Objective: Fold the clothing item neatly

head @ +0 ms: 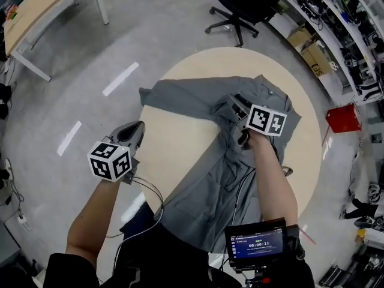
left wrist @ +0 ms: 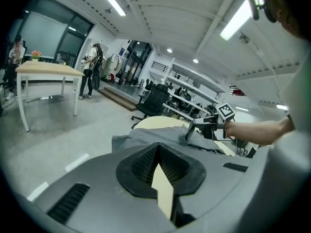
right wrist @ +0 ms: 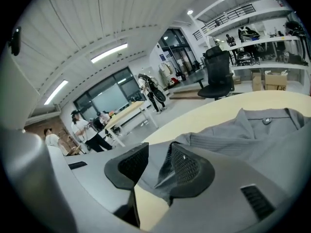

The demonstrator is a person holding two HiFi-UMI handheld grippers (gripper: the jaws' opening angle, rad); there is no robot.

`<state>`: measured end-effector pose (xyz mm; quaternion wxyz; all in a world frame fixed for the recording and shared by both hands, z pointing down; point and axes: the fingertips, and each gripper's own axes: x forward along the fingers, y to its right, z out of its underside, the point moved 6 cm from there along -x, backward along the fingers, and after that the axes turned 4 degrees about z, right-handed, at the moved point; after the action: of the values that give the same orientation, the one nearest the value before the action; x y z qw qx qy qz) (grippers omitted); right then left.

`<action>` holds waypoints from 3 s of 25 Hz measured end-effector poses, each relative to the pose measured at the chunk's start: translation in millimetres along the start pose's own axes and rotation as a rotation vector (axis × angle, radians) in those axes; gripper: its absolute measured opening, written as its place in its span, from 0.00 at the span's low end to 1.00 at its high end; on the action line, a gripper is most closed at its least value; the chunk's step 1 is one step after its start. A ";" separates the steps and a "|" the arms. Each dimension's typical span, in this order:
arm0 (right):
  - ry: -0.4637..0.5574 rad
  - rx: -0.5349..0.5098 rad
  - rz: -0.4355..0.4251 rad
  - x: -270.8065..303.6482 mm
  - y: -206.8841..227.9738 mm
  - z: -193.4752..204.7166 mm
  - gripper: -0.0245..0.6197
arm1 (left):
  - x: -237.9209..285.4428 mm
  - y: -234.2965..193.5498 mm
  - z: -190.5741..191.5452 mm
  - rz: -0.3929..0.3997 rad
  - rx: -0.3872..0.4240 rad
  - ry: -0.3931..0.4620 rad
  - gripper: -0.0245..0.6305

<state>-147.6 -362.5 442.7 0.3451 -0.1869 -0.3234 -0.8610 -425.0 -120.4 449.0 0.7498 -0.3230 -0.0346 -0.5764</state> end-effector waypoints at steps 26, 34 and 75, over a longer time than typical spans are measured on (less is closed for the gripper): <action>-0.449 0.148 0.176 57.2 -2.5 6.8 0.27 | 87.3 -117.9 -31.8 0.122 0.161 -0.065 0.03; -0.225 0.087 0.054 31.7 -22.7 -15.5 0.27 | 92.0 -114.4 -22.6 0.106 0.141 -0.068 0.03; 0.098 -0.139 0.279 -121.6 -60.1 0.8 0.14 | 113.1 -125.4 -69.0 -0.004 -0.976 0.216 0.07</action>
<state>-106.4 -271.2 351.3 0.4630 -0.2112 -0.2169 -0.8331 -520.6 -267.7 498.3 0.5097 -0.5743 0.3165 -0.5569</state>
